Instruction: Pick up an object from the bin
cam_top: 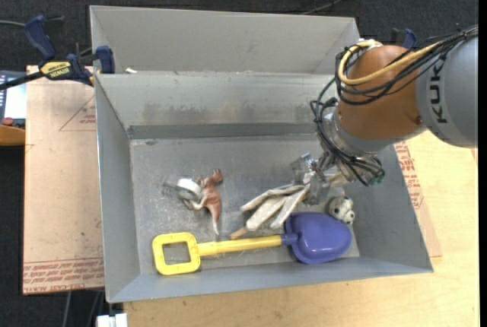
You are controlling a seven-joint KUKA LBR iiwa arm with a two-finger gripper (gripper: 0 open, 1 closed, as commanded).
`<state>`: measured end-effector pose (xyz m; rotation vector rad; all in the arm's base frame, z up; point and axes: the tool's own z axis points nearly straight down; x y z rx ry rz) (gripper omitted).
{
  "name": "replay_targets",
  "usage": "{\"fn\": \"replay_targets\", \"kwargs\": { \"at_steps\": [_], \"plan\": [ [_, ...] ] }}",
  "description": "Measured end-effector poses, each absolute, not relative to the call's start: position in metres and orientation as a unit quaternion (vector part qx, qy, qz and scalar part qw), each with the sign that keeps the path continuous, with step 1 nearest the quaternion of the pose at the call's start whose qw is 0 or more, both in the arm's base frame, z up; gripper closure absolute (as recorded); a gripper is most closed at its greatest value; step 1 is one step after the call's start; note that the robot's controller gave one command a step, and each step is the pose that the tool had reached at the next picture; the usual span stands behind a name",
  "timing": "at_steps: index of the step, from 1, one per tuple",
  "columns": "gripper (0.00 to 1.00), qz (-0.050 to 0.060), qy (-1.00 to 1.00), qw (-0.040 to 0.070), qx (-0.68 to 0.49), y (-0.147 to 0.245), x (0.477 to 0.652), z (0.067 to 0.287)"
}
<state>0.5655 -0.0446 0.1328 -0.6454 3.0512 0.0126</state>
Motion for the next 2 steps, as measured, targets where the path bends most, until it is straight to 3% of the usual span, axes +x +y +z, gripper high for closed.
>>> {"fn": "replay_targets", "kwargs": {
  "at_steps": [1,2],
  "plan": [
    [1.0,0.003,0.977,0.014,-0.215,-0.039,0.563,0.139],
    [1.0,0.002,0.946,0.015,-0.324,-0.061,0.543,0.2]
  ]
}}
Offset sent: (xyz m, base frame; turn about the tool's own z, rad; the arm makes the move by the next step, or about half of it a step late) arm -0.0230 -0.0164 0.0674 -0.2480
